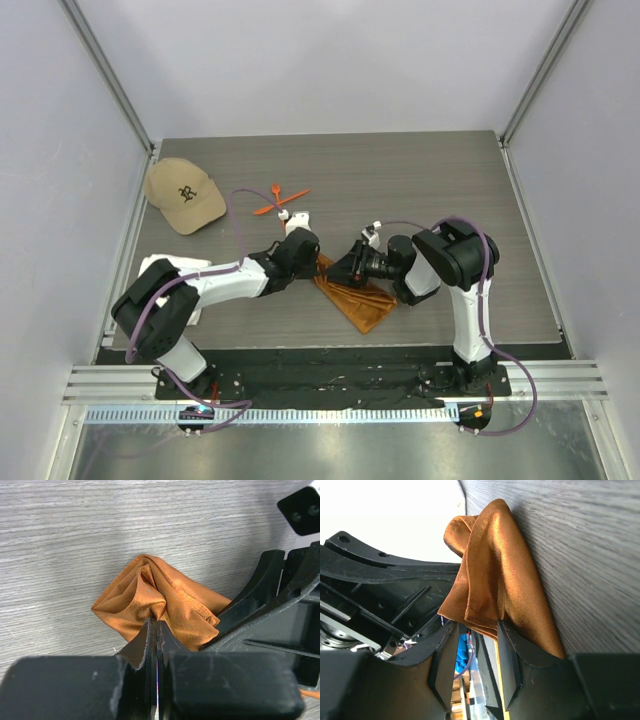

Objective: Fold the napkin into a case and place the utensils inside
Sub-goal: Fold the 2/3-rectangle-folded napkin at the center of the board.

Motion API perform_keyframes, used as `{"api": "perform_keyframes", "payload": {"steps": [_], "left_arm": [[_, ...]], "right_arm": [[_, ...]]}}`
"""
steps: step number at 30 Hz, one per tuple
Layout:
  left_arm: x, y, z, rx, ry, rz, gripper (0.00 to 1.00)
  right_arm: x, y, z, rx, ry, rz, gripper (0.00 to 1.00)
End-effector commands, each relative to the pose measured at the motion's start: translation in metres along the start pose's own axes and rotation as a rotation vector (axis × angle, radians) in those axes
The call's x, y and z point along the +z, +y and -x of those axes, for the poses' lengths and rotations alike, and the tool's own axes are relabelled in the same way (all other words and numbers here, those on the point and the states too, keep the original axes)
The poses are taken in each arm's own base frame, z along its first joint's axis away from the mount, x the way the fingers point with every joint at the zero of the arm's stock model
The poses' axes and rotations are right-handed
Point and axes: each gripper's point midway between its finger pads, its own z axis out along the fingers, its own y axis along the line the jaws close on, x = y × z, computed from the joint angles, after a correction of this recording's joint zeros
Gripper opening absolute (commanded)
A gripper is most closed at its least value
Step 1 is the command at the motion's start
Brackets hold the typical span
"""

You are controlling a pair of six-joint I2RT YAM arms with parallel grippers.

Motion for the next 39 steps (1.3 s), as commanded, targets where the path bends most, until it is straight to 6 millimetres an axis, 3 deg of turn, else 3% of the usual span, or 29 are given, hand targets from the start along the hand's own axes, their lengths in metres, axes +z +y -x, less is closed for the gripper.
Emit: {"api": "perform_keyframes", "payload": {"steps": [1,11,21,31,39], "left_arm": [[-0.007,-0.012,0.020,-0.035,-0.060,-0.046,0.00],[-0.005,-0.011,0.017,-0.040,-0.049,-0.042,0.00],[-0.007,-0.011,0.017,-0.041,-0.052,-0.046,0.00],[-0.008,-0.010,0.018,-0.042,-0.056,-0.044,0.00],[-0.008,-0.010,0.019,-0.043,-0.059,-0.044,0.00]], "right_arm": [[-0.003,0.036,0.006,-0.139,-0.028,0.149,0.43],[-0.003,0.038,0.017,-0.201,-0.023,0.086,0.43],[0.002,0.023,0.025,-0.227,0.008,-0.010,0.42],[0.005,0.045,0.037,-0.299,0.018,-0.006,0.42],[0.005,0.054,0.037,-0.248,0.016,0.031,0.42]]}}
